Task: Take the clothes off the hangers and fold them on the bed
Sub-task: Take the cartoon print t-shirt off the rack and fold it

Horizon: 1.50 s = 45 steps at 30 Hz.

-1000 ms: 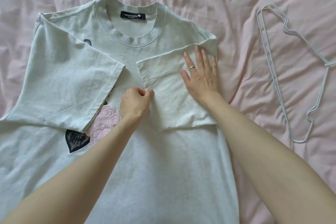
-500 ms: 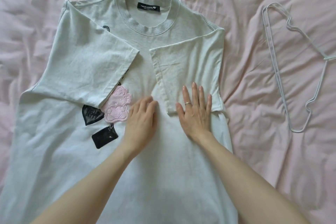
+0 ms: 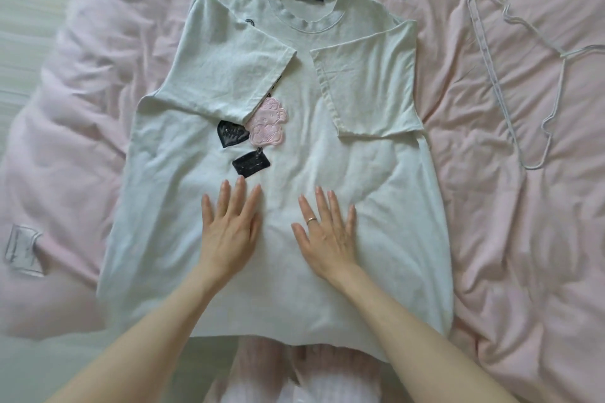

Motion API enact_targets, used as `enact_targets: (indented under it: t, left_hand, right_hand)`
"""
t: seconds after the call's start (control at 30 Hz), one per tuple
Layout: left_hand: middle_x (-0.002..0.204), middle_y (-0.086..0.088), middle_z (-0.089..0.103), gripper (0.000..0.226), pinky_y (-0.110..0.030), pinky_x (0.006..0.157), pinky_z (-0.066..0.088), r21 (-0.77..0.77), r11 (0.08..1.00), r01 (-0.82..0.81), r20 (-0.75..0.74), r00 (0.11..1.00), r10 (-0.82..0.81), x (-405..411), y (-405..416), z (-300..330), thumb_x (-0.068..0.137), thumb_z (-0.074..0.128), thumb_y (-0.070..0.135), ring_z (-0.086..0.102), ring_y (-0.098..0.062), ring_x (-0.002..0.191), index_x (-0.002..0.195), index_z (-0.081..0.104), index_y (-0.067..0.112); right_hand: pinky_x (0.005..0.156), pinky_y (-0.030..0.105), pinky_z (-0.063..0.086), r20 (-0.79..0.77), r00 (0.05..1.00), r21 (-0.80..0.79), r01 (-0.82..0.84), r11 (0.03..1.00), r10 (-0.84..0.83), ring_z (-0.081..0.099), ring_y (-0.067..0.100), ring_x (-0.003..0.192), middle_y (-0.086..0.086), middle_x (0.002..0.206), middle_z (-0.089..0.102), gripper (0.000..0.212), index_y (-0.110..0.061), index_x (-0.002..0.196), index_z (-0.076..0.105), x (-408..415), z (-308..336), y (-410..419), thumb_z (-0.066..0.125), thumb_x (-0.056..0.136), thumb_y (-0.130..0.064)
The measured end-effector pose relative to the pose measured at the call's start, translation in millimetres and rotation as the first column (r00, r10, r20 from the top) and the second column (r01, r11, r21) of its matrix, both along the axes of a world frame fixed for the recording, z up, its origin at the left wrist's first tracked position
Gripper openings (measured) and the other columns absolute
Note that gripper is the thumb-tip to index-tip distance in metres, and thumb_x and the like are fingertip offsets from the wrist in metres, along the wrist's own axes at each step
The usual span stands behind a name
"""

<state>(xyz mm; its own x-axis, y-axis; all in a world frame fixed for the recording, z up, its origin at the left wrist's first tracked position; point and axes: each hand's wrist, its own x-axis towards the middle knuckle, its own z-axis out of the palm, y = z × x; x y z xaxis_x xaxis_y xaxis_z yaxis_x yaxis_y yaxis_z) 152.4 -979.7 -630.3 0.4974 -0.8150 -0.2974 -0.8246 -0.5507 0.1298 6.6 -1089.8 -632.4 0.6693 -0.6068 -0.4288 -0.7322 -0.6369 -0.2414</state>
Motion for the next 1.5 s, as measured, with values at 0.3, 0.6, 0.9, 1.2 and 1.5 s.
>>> enact_targets:
  t: [0.3,0.6,0.9,1.2,1.5]
  left_hand:
    - [0.158,-0.011,0.008,0.058,-0.065,0.108,0.004,0.007,0.956,-0.292,-0.011,0.956,0.292,14.9,151.8,10.5,0.094,0.048,0.024,0.001,-0.031,0.145,0.147,0.026,0.024]
    - [0.123,-0.016,0.052,0.05,-0.042,0.093,0.042,-0.157,0.479,-0.864,-0.514,0.486,0.707,15.3,158.5,21.8,0.089,0.058,0.027,0.05,-0.036,0.113,0.131,0.038,0.008]
    - [0.099,-0.005,0.057,0.024,-0.039,0.081,0.049,-0.083,0.235,-0.968,-0.672,0.229,0.704,-35.5,199.9,2.6,0.088,0.062,0.029,0.056,-0.025,0.094,0.101,0.05,0.012]
    - [0.093,0.004,0.059,0.01,-0.028,0.077,0.048,0.405,-0.128,-0.905,-0.866,-0.425,0.265,-60.0,209.2,9.5,0.088,0.061,0.015,0.056,-0.012,0.092,0.09,0.056,0.023]
    - [0.112,-0.001,0.065,0.029,-0.039,0.088,0.05,0.413,-0.287,-0.864,-0.886,-0.454,0.093,-48.8,208.1,24.8,0.094,0.05,0.022,0.063,-0.018,0.1,0.123,0.055,0.02]
  right_hand:
    - [0.114,0.054,-0.003,-0.054,0.999,-0.036,0.003,0.999,-0.005,0.002,0.021,0.147,0.002,0.159,0.007,0.073,-0.027,0.149,0.02,-44.9,7.0,101.1,0.001,0.082,-0.048]
    - [0.113,0.05,0.014,-0.087,0.861,-0.159,0.484,0.86,-0.501,0.01,0.022,0.144,0.006,0.157,0.015,0.053,-0.019,0.146,0.029,-111.1,13.7,62.8,0.042,0.096,-0.03]
    - [0.105,0.053,0.026,-0.056,0.432,-0.023,0.901,0.434,-0.9,0.028,0.034,0.136,0.013,0.15,0.026,0.075,-0.007,0.145,0.022,-187.5,10.5,50.1,0.055,0.088,-0.043]
    - [0.078,0.033,0.046,-0.217,-0.326,0.695,0.61,-0.38,-0.92,0.053,0.021,0.102,0.003,0.121,0.056,0.043,-0.015,0.12,0.053,-226.6,1.7,77.3,0.067,0.083,-0.031]
    - [0.097,0.041,0.042,-0.372,-0.474,0.797,0.277,-0.536,-0.798,0.059,0.023,0.1,0.006,0.127,0.055,0.028,-0.014,0.121,0.05,-230.3,12.7,85.7,0.052,0.095,-0.023]
